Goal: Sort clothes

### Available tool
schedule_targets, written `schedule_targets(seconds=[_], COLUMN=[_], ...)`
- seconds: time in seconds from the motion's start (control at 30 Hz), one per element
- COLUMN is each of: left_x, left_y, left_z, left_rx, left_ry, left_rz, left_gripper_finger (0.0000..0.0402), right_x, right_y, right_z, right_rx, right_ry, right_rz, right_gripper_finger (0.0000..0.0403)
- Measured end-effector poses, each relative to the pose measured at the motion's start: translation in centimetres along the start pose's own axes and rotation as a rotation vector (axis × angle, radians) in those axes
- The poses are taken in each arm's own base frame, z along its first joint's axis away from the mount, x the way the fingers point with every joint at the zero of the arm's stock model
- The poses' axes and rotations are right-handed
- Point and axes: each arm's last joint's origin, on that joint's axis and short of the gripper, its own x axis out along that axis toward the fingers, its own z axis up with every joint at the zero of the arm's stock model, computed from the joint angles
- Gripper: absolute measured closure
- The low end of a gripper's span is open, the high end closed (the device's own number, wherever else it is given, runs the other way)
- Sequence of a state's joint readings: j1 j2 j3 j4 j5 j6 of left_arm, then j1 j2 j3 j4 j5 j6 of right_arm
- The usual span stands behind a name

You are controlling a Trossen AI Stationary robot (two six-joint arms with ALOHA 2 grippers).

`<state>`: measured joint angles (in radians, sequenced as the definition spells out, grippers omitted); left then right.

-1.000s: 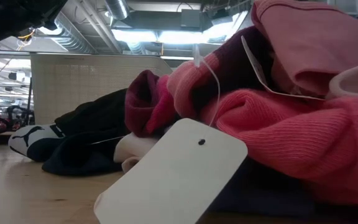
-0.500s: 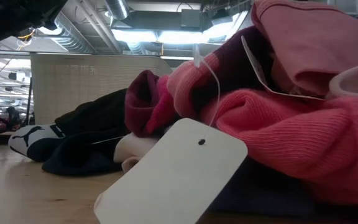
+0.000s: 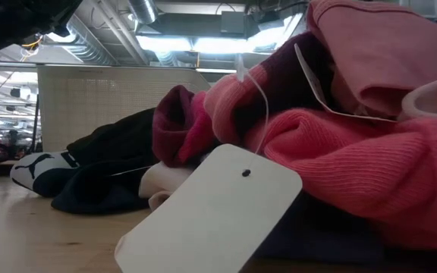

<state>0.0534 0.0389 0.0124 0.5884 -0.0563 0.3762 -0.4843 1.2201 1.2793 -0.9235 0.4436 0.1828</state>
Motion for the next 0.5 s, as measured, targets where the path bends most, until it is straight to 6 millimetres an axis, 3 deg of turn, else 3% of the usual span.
schedule_targets(seconds=[0.2, 0.5], left_x=[0.0, 0.0], left_y=[0.0, 0.0], left_z=[0.0, 0.0], left_rx=[-0.001, -0.002], left_ry=[0.0, 0.0], left_rz=[0.0, 0.0], left_gripper_finger=[0.0398, 0.0398], right_x=[-1.2, -3.5], right_y=[2.3, 8.8], right_z=[0.1, 0.2], right_rx=[-0.017, -0.148], right_ry=[-0.038, -0.222], right_rz=[0.287, 0.431], right_gripper_finger=[0.0165, 0.0166])
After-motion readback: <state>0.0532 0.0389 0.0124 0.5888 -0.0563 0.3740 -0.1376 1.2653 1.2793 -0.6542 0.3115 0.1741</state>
